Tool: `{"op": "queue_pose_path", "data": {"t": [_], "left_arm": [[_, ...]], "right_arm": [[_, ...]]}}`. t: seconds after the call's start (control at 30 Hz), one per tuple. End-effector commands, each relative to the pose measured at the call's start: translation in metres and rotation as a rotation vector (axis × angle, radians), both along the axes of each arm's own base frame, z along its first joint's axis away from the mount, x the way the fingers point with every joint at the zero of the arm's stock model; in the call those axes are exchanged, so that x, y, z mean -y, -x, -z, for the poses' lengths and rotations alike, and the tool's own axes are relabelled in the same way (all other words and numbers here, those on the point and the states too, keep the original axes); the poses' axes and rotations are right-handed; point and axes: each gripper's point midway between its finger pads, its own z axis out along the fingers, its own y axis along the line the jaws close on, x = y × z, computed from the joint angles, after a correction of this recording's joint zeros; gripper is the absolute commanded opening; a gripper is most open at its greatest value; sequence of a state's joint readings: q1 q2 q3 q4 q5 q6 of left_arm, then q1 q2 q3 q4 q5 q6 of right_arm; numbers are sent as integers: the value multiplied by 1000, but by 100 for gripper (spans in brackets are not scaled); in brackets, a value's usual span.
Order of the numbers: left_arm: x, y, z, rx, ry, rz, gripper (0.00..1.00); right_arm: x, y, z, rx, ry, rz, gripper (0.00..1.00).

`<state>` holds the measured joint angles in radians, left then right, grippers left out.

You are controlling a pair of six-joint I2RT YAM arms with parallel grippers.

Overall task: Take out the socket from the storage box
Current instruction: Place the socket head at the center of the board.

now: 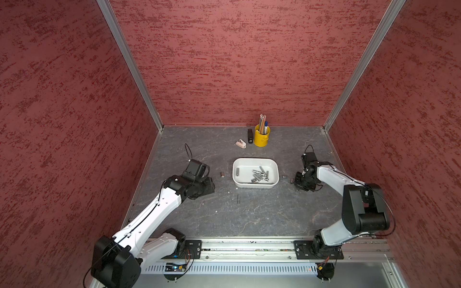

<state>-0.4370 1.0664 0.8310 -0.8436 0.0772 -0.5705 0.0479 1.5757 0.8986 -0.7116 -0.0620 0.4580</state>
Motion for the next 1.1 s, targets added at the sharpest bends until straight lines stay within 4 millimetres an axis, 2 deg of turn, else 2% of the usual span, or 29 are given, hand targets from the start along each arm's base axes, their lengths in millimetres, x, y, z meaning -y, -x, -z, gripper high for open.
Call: {"op": "queue_pose_path", "data": {"t": [0.0, 0.23, 0.47, 0.6, 0.73, 0.87, 1.0, 1.07], "left_arm": [[0, -4, 2, 10, 0, 5, 58], [1, -4, 4, 5, -2, 7, 58], [2, -6, 3, 6, 2, 13, 58], [6, -8, -7, 19, 18, 21, 58], [18, -17, -27, 46, 34, 56, 58], [46, -32, -42, 59, 21, 120, 58], [96, -53, -53, 85, -39, 252, 58], [120, -68, -50, 72, -69, 293, 57]], "right_arm": [[4, -7, 8, 11, 18, -9, 13], [6, -6, 15, -2, 24, -10, 22], [5, -6, 12, 2, 18, -10, 29], [3, -7, 6, 10, 11, -11, 30], [7, -6, -12, 47, 29, 0, 38], [12, -5, -43, 133, 53, 16, 42], [12, 0, -58, 177, 51, 6, 42], [9, 2, -60, 191, 38, 2, 42]]}}
